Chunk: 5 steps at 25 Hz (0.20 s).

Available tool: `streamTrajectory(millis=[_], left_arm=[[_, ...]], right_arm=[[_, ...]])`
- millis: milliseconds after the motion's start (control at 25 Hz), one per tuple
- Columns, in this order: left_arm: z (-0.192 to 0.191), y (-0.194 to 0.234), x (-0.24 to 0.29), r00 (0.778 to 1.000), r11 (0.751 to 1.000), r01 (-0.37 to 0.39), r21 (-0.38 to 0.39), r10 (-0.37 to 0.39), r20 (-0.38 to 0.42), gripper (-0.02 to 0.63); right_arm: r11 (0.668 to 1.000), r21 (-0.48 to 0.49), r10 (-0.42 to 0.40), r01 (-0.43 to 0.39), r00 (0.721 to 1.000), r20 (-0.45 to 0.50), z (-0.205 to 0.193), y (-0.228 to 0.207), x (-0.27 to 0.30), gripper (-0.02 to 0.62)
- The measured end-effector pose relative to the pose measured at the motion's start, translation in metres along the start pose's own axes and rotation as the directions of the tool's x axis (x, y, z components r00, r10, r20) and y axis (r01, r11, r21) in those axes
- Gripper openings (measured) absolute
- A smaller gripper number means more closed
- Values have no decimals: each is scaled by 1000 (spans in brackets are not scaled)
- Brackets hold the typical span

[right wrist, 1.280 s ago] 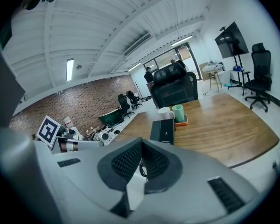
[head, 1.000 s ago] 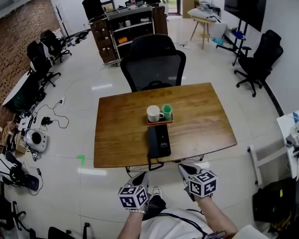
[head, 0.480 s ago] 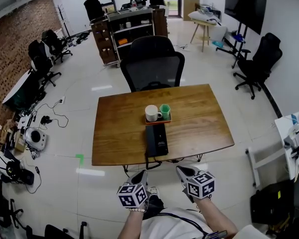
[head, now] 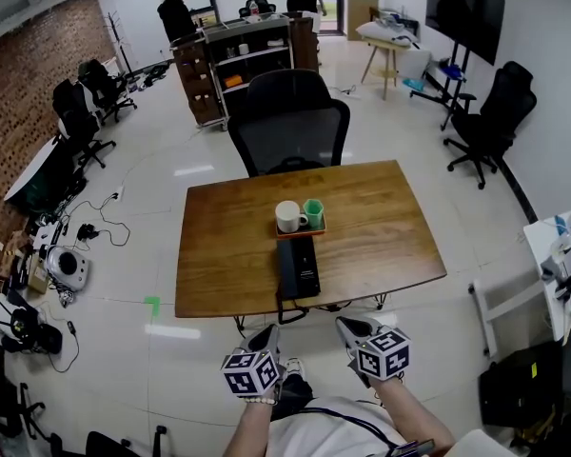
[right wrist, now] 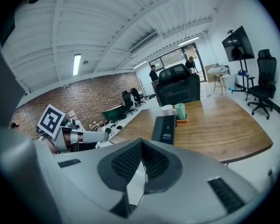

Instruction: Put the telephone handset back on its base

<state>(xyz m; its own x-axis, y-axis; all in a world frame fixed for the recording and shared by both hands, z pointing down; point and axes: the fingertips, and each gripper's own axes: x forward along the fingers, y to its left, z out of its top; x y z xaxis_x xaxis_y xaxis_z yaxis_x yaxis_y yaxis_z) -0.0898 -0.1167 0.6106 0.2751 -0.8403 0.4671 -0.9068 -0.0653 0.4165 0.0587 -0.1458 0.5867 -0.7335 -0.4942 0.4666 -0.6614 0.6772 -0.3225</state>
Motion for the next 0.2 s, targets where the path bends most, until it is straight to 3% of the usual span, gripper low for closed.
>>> streamTrajectory(millis=[200], left_arm=[[6, 0, 0, 1000, 1000, 3, 11, -3, 1, 6]], right_arm=[[1000, -2, -2, 2, 1000, -2, 3, 1, 1, 0]])
